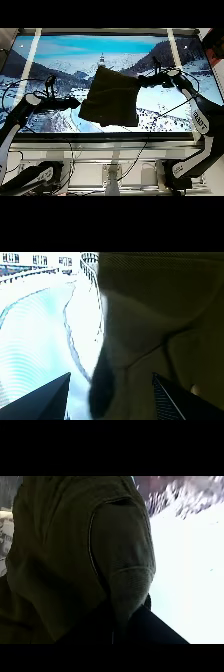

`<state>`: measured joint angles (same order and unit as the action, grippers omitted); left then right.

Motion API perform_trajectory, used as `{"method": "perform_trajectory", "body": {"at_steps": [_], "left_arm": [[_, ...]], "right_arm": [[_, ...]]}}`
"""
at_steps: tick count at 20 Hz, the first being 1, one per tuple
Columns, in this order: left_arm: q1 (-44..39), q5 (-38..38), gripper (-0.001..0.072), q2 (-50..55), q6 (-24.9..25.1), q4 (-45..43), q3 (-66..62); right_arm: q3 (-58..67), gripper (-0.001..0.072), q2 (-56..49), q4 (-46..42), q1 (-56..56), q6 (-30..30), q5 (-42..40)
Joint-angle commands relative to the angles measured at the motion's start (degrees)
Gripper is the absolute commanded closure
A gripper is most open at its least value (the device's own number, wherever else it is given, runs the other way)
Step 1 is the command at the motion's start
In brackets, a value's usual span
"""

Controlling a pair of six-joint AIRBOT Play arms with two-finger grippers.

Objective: Fold the clothes and pants, and hang the long-sleeved shirts on hangers.

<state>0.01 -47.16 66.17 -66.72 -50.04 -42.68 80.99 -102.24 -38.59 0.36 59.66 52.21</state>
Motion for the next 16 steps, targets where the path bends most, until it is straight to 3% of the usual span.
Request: {"method": "perform_trajectory", "body": {"at_steps": [1, 4, 5, 6, 7, 9, 12, 14, 16], "left_arm": [[-0.3, 0.0, 0.0115, 0.0, 0.0, 0.0, 0.0], [-2.2, 0.0, 0.0115, 0.3, 0.0, 0.7, 0.1], [-3.5, 0.0, 0.0113, 0.9, 0.0, 0.9, 0.1], [-4.9, 0.0, 0.0113, 1.7, 0.0, 0.8, 0.1], [-6.4, 0.0, 0.0110, 2.8, 0.0, 0.8, 0.1], [-9.3, 0.1, 0.0043, 5.7, 0.0, 1.5, 0.1], [-11.2, 0.9, 0.0044, 10.5, 0.1, 8.0, 0.1], [-11.5, 1.7, 0.0044, 13.5, 1.8, 13.5, 0.0], [-11.5, 1.8, 0.0046, 15.9, 7.1, 19.4, 0.0]], "right_arm": [[6.6, 0.0669, 0.2, -8.2, -0.4, -1.9, -4.8], [7.5, 0.0662, 0.1, -9.9, -0.3, -1.9, -9.3], [7.5, 0.0530, 0.1, -9.9, -0.3, -1.9, -9.6], [7.5, 0.0214, 0.1, -10.2, -0.3, -1.9, -9.7], [7.5, 0.0094, 0.1, -10.4, -0.6, -1.6, -9.4], [8.5, 0.0108, 0.4, -12.3, -2.2, 0.3, -4.9], [9.6, 0.0274, 2.3, -17.1, -7.0, 1.9, 5.0], [9.6, 0.0274, 3.3, -18.9, -10.7, 1.9, 11.6], [9.5, 0.0273, 3.4, -19.5, -14.3, 1.8, 17.8]]}}
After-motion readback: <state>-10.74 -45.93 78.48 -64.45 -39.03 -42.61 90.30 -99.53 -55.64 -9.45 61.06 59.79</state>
